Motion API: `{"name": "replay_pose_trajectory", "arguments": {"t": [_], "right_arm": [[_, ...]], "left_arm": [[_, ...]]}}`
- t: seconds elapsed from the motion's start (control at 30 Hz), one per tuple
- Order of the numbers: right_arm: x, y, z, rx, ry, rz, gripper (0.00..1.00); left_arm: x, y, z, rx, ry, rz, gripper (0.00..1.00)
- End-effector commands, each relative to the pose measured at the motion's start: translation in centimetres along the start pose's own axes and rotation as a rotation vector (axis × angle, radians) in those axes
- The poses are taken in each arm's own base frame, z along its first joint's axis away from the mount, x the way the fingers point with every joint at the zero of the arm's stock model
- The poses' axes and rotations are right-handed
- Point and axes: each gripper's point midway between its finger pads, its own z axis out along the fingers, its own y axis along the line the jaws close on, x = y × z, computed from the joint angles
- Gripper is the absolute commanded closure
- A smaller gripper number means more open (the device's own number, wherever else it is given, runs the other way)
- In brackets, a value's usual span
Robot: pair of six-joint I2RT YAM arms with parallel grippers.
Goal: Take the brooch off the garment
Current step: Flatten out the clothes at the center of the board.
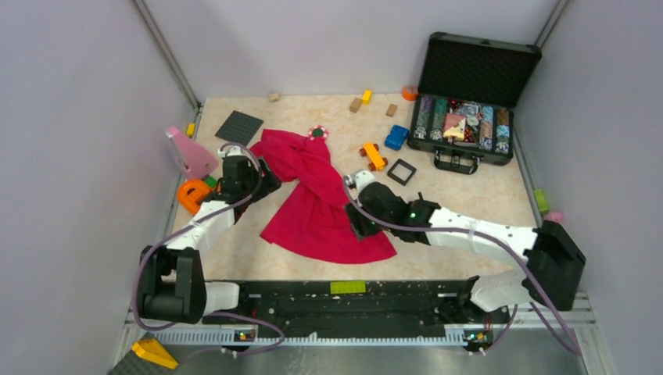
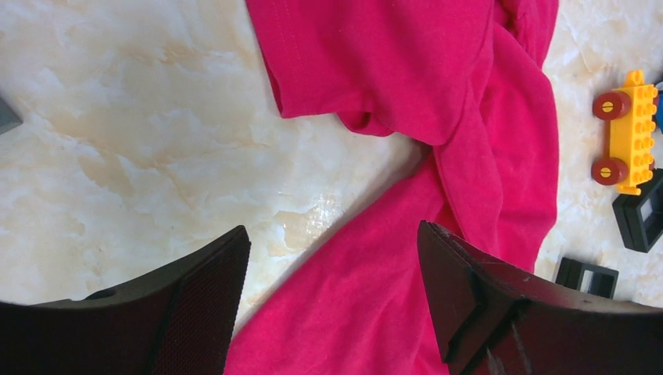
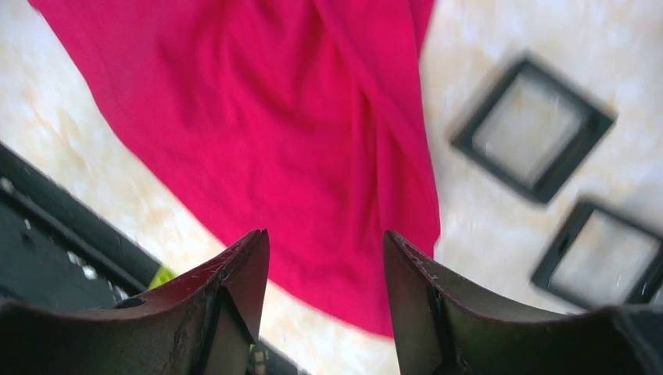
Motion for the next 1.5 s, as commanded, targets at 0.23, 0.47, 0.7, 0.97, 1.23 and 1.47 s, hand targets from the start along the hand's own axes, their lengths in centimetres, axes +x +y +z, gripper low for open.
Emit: {"name": "replay_pose_trajectory", "arguments": {"t": [0.23,0.47,0.7,0.97,1.23,1.47], "right_arm": [[-13.5,4.5,8.6,0.027,-0.236,-0.24,0.47],[-15.6,3.5,15.1,0.108,-0.268,-0.214,0.47],[-16.4,2.8,16.6,0.161,-0.268,-0.22,0.73],[-18.5,5.7,10.2,-0.031,-0.321,-0.173,1.0],[-20.4,7.6,-0.4,-0.328,-0.301,-0.084,1.0],[-20.7,6.8,-5.4,-0.517,-0.287,0.041,1.0]], "left_arm": [[-3.1,0.4,-0.5,-0.032,-0.133,-0.009,0.19],[-3.4,1.8,-1.3,-0.081,-0.205,-0.045,0.17],[-2.6,1.9,-0.7,-0.078,-0.176,-0.045,0.18],[-2.5,0.3,-1.0,0.019,-0.162,0.007,0.19],[-2.3,-4.2,-4.8,0.324,-0.278,0.152,0.15],[-0.4,-8.9,-9.9,0.457,-0.341,0.302,0.18]]}}
